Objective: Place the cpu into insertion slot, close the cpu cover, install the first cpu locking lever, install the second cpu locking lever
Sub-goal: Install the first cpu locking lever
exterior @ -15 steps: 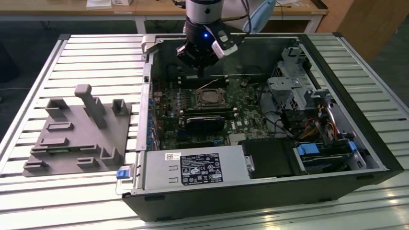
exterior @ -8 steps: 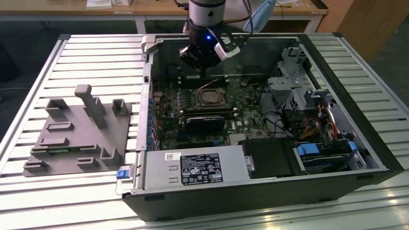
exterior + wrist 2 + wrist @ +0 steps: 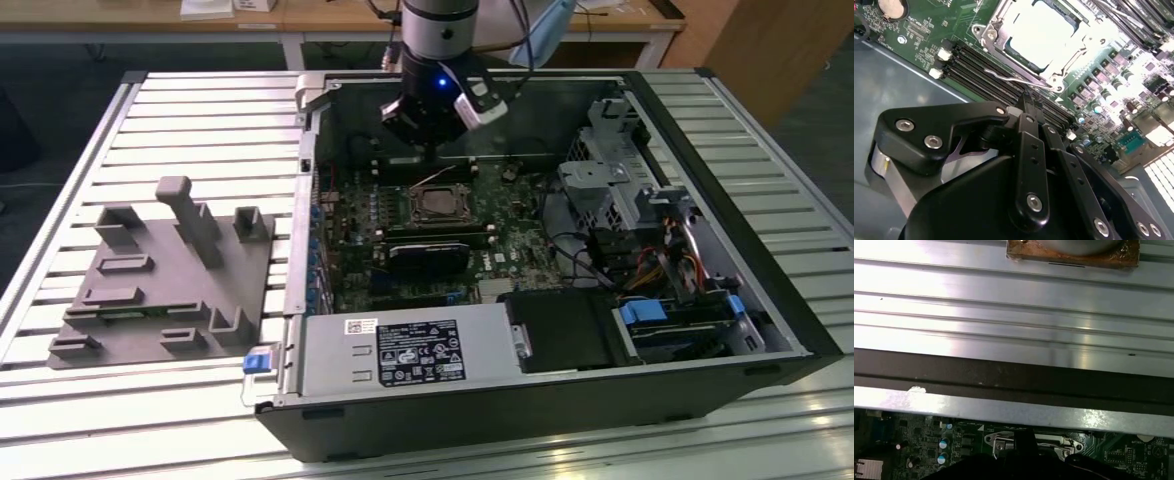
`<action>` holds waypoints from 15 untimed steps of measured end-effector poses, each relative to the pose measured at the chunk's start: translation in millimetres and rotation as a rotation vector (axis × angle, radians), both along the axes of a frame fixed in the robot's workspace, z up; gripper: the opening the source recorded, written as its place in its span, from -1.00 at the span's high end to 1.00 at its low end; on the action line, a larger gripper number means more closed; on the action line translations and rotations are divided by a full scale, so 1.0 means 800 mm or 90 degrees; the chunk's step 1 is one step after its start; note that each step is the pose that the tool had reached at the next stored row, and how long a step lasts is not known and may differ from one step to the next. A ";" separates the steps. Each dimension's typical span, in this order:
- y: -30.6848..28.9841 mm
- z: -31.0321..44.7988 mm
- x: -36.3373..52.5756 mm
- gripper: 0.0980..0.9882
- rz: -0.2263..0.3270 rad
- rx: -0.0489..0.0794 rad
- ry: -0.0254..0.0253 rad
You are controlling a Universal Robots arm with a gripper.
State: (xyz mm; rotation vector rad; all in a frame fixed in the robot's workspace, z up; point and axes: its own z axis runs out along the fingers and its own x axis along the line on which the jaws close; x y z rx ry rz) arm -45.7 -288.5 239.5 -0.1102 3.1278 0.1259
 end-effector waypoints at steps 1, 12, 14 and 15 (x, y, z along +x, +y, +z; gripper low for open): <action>0.0000 -0.0003 0.001 0.98 0.000 0.000 0.0001; 0.0000 -0.0020 0.001 0.98 0.001 0.000 -0.0001; 0.0000 -0.0024 0.001 0.98 0.002 0.000 -0.0001; 0.0000 -0.0028 0.001 0.98 0.002 0.000 -0.0001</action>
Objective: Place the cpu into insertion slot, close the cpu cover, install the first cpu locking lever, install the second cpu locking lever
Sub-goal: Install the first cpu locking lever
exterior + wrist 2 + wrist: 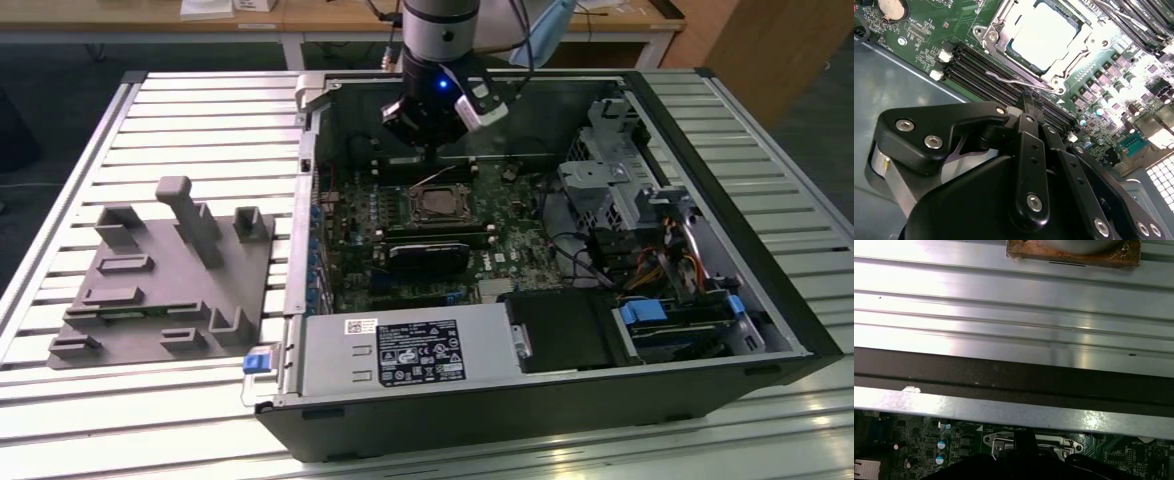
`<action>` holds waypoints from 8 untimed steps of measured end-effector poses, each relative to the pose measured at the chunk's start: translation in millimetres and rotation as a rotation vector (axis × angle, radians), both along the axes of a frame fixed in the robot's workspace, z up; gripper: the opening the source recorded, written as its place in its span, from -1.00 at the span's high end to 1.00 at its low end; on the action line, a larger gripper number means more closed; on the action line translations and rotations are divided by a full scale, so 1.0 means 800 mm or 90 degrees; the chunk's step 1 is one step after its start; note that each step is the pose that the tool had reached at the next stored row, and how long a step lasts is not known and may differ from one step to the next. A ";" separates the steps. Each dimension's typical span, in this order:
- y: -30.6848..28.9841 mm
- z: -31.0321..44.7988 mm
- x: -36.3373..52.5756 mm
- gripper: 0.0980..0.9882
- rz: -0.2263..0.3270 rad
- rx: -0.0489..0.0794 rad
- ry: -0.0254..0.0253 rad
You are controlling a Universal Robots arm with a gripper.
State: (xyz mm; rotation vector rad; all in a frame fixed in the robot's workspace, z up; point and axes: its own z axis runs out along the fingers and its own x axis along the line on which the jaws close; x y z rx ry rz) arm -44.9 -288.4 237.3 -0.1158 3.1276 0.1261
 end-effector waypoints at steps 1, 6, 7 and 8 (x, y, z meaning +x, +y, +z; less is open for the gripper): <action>0.0000 -0.0003 0.000 0.98 0.000 0.000 0.0000; 0.0000 -0.0014 0.000 0.98 0.001 0.000 0.0001; 0.0000 -0.0016 0.000 0.98 0.001 0.000 0.0001; 0.0000 -0.0019 0.000 0.98 0.001 0.000 0.0001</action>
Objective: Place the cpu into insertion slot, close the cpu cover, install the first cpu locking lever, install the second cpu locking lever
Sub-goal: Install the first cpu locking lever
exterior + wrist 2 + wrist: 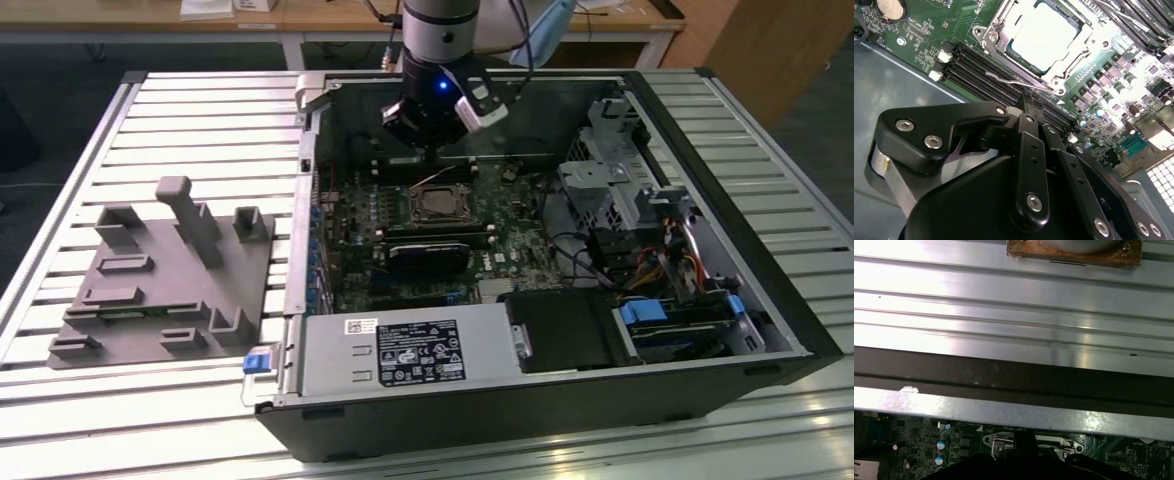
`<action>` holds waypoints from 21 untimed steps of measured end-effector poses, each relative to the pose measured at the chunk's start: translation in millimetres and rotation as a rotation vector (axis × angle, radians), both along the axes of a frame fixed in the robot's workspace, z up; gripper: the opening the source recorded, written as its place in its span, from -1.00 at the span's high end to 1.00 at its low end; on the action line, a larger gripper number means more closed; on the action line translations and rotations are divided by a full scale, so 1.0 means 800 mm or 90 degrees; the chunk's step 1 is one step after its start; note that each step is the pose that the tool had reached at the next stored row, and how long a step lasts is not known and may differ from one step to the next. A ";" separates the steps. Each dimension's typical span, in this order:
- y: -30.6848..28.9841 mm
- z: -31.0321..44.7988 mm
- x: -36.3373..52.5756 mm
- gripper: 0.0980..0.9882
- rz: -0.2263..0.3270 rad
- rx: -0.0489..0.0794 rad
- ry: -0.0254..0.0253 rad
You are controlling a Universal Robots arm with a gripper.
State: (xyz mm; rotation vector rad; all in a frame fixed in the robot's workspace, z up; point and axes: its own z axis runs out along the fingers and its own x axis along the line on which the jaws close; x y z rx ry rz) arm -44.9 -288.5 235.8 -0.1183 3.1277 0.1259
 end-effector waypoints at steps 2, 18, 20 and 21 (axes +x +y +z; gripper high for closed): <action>0.0000 -0.0006 0.000 0.98 0.000 0.000 0.0000; 0.0011 -0.0114 0.009 0.98 0.010 0.001 -0.0009; 0.0012 -0.0119 0.010 0.98 0.008 0.000 -0.0008; 0.0012 -0.0122 0.010 0.98 0.007 0.000 -0.0008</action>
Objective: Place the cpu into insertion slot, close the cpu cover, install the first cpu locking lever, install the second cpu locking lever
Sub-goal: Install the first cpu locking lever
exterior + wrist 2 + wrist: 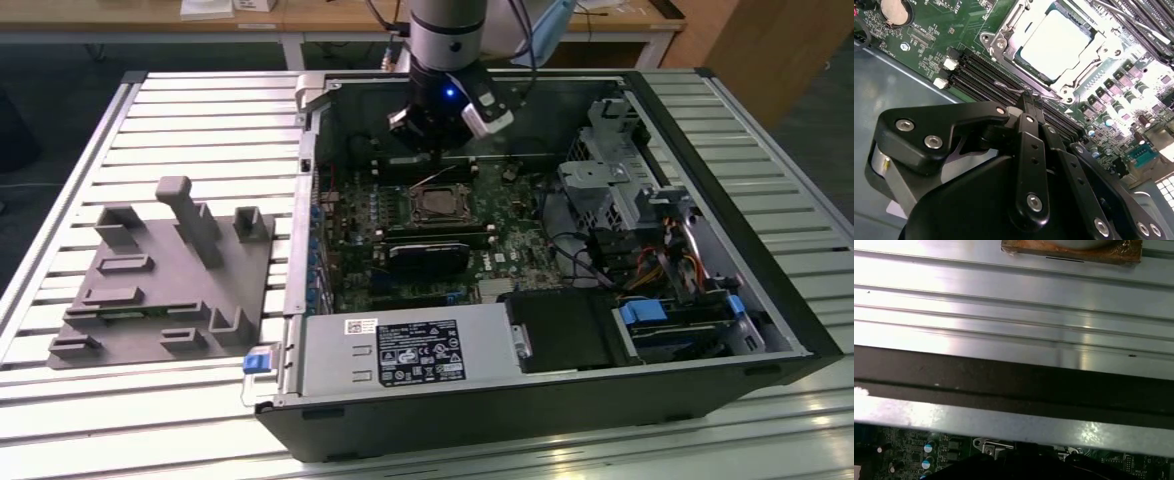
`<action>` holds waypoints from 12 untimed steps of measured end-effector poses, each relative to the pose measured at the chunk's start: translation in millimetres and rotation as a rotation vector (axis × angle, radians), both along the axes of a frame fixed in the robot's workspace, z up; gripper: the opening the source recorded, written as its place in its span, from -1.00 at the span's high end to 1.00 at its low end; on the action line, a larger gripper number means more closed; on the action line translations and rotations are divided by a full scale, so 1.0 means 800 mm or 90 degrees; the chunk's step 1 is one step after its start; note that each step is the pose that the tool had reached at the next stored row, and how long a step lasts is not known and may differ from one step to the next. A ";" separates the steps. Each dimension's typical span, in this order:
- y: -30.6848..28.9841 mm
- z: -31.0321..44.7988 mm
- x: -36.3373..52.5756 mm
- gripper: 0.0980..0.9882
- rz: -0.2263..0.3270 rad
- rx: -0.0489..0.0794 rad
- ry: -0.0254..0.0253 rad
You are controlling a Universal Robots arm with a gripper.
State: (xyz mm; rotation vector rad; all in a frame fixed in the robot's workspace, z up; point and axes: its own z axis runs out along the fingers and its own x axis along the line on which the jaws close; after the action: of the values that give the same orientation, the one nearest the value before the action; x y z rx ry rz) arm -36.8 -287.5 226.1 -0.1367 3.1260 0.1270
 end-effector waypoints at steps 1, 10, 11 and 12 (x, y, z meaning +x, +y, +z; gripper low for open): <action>0.0000 -0.0003 0.000 0.98 0.000 0.000 -0.0001; 0.0004 -0.0049 0.007 0.98 -0.002 0.000 -0.0001; 0.0005 -0.0056 0.008 0.98 -0.002 0.000 -0.0001; 0.0006 -0.0063 0.009 0.98 -0.002 0.000 -0.0001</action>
State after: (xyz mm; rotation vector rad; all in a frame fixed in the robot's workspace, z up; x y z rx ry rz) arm -29.6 -287.0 221.1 -0.1307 3.1260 0.1272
